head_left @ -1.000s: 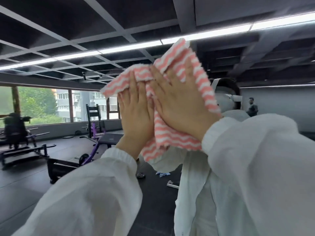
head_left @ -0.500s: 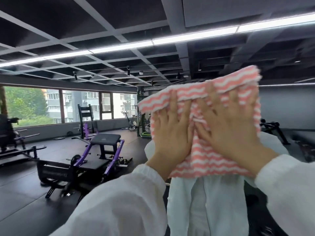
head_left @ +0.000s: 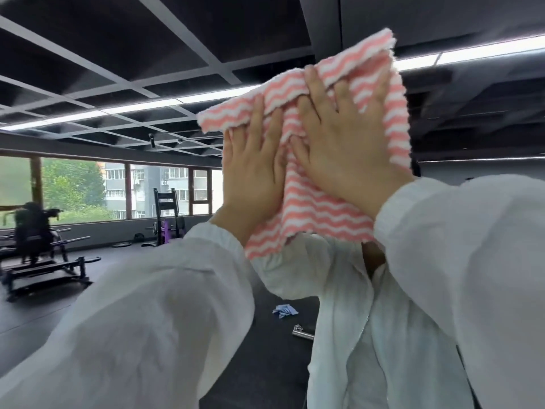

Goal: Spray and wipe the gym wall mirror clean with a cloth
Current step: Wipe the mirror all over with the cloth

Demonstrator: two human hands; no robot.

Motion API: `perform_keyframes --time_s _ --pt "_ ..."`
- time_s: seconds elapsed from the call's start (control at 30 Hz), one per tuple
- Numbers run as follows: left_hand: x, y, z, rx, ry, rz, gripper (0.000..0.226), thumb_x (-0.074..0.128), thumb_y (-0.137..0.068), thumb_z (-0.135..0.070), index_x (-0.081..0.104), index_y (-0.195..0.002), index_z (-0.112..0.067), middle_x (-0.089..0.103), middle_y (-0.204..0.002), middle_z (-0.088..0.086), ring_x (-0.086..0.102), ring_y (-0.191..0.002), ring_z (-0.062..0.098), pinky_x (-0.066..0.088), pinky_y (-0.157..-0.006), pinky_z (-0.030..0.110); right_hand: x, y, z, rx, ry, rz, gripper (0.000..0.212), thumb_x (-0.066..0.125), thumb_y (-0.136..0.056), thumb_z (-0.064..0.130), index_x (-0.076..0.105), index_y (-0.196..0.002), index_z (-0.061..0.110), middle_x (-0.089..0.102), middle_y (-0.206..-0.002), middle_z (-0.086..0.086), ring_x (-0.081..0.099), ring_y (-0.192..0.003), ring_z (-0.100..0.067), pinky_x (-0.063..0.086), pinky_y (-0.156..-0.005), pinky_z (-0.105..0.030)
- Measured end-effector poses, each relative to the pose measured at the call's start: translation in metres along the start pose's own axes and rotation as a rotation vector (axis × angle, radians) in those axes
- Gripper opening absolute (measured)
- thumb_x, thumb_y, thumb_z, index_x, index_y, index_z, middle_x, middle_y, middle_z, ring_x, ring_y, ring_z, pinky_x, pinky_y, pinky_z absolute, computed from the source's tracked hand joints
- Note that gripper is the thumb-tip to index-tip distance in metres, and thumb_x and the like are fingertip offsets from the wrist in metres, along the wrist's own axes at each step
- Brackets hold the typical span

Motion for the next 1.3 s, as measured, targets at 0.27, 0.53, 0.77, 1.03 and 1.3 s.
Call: perform_keyframes --time_s 0.27,0.53,0.77,1.03,1.3 --pt "-0.002 0.08 0.086 -0.21 0.015 0.059 0.067 -0.005 -0.097 -0.05 0.014 -0.148 -0.011 0.012 -0.156 0.016 0.013 -0.144 0.029 0.011 -0.117 0.047 0.007 0.011 0.122 -0.252 -0.079 0.018 0.063 0.005 -0.098 0.048 0.005 -0.152 0.017 -0.009 -0.16 -0.008 0.005 -0.146 -0.027 -0.008 -0.108 -0.066" --pt "0.015 0.161 0.064 -0.378 -0.047 0.089 0.056 0.003 -0.102 -0.037 0.023 -0.142 -0.002 0.032 -0.145 0.029 0.026 -0.127 0.035 0.03 -0.107 0.054 0.029 0.081 0.143 -0.374 -0.123 0.08 0.054 0.022 -0.095 0.04 0.043 -0.142 0.021 0.026 -0.155 -0.007 0.031 -0.137 -0.034 0.003 -0.111 -0.06" --pt "0.017 0.078 -0.016 -0.044 -0.073 0.151 0.057 0.015 -0.098 -0.044 0.014 -0.149 -0.018 0.016 -0.156 0.012 0.03 -0.136 0.043 0.013 -0.109 0.057 0.018 0.076 0.027 -0.011 -0.128 0.048 0.058 0.02 -0.094 0.046 0.032 -0.145 0.02 0.022 -0.156 -0.012 0.021 -0.138 -0.043 -0.002 -0.106 -0.066" --pt "-0.005 0.004 0.051 -0.039 -0.031 0.087 0.057 0.01 -0.095 -0.041 0.009 -0.148 -0.021 0.01 -0.158 0.011 0.007 -0.145 0.031 -0.005 -0.115 0.042 0.004 -0.009 0.057 0.027 -0.063 0.063 0.061 0.0 -0.096 0.046 -0.009 -0.151 0.02 -0.016 -0.159 -0.005 -0.006 -0.146 -0.03 -0.006 -0.108 -0.066" --pt "-0.017 0.036 0.14 -0.148 0.049 0.073 0.052 0.008 -0.097 -0.042 0.002 -0.145 -0.025 0.001 -0.157 0.005 0.005 -0.146 0.026 -0.004 -0.118 0.039 0.004 -0.043 0.152 -0.091 -0.065 0.06 0.065 -0.007 -0.092 0.045 -0.009 -0.151 0.018 -0.02 -0.157 -0.008 -0.008 -0.146 -0.029 -0.002 -0.109 -0.068"
Point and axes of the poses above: each hand's wrist, its own y-axis away from the middle knuckle, its own x-axis out of the palm, z = x × y, the point moved 10 cm from there along -y, towards the middle knuckle
